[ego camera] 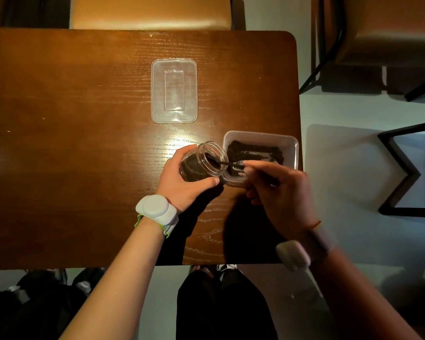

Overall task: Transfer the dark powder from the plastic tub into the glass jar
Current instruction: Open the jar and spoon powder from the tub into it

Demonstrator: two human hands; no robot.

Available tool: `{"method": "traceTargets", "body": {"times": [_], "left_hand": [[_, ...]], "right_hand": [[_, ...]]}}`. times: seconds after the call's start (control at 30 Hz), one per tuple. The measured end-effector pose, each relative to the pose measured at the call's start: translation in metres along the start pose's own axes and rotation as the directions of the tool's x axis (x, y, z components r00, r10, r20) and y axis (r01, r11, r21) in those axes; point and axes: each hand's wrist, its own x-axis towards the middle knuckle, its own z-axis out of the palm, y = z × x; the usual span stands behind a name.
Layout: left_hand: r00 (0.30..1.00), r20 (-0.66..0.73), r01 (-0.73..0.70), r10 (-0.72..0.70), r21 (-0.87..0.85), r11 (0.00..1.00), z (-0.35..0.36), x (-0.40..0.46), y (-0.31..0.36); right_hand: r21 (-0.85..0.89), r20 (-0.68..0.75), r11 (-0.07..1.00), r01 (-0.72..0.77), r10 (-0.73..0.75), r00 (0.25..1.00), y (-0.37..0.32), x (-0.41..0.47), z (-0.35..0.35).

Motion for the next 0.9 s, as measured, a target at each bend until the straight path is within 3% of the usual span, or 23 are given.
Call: {"method": "traceTargets", "body": {"times": [0.03, 0.1, 0.23, 0.37, 0.6, 0.8, 0.9], "left_hand": [[1.000, 0.001, -0.001, 0.001, 0.002, 1.000, 0.000, 0.000, 0.000], [1.000, 0.003, -0.002, 0.002, 0.005, 1.000, 0.000, 0.001, 0.000], [1.000, -0.003, -0.005, 0.005, 0.004, 1.000, 0.000, 0.001, 0.000], [1.000, 0.002, 0.008, -0.008, 0.011, 1.000, -0.001, 0.004, 0.002], [1.000, -0.007, 0.019, -0.018, 0.015, 1.000, -0.006, 0.012, 0.002], [0.999, 0.014, 0.034, -0.035, 0.010, 0.999, -0.002, 0.015, 0.007], [0.999, 0.022, 0.044, -0.045, 0.011, 0.999, -0.001, 0.015, 0.007]], "right_hand": [[-0.077, 0.017, 0.992, 0.103, -0.102, 0.995, 0.002, -0.001, -0.001], [-0.118, 0.001, 0.980, 0.160, -0.161, 0.987, 0.003, -0.001, -0.006], [-0.014, -0.114, 1.000, 0.026, -0.028, 0.993, 0.003, 0.001, -0.017], [0.146, -0.243, 0.979, -0.145, 0.178, 0.954, 0.020, -0.002, -0.031], [-0.124, -0.387, 0.962, -0.245, 0.180, 0.904, 0.067, -0.003, -0.050], [0.058, -0.329, 0.948, -0.312, 0.313, 0.891, 0.066, 0.017, -0.018], [-0.004, -0.246, 0.952, -0.306, 0.296, 0.923, 0.060, 0.020, -0.001]]}}
